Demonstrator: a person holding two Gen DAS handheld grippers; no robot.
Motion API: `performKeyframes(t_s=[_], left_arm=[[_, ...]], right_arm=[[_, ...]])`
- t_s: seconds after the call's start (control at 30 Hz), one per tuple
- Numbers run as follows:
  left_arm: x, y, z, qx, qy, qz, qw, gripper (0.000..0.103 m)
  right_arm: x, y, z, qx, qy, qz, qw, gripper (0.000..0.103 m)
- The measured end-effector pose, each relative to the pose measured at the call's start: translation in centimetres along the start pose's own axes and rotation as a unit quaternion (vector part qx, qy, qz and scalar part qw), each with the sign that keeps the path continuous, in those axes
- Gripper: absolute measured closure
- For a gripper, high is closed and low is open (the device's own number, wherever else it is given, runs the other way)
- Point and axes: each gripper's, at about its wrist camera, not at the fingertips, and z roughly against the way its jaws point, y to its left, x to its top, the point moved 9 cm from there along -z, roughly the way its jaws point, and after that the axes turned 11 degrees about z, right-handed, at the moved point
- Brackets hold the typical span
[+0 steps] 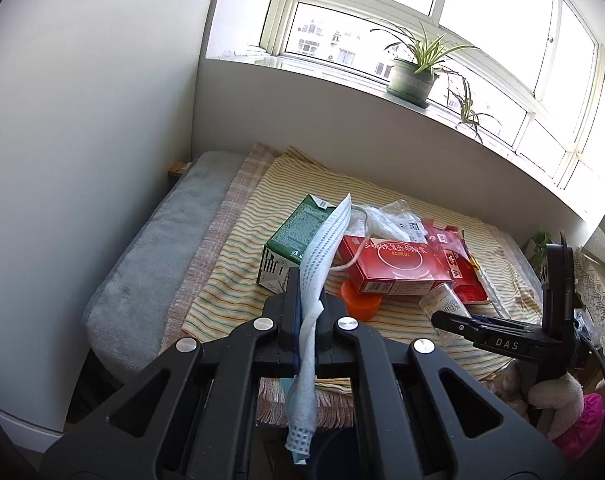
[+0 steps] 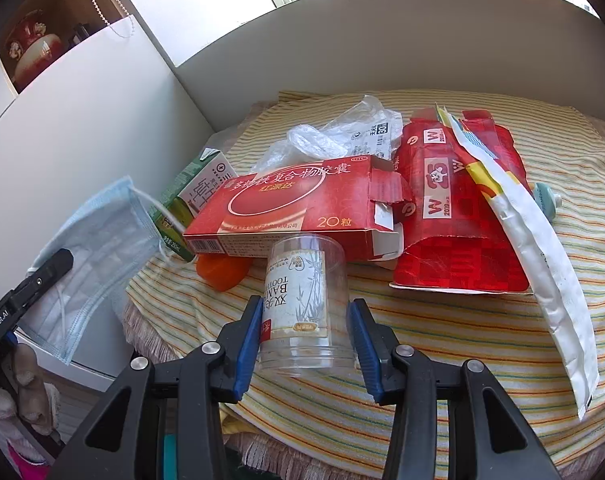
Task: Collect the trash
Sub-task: 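Lift the mask and cup and carry both down to the blue wastebasket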
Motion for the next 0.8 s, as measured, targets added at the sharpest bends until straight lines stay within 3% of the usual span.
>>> performKeyframes(t_s=[0.4, 0.8], left_arm=[[-1.1, -1.3, 2.8, -0.033, -0.005, 0.001, 0.9994, 0.102], [-6.1, -5.3, 7.0, -0.087, 0.013, -0.034, 0.9956, 0.102]], right_arm=[[-0.6, 1.5, 3.1, 0.026, -0.022, 0.015, 0.999, 0.058], [-2.9, 2.8, 9.5, 0.043, -0.059, 0.038, 0.997, 0.058]])
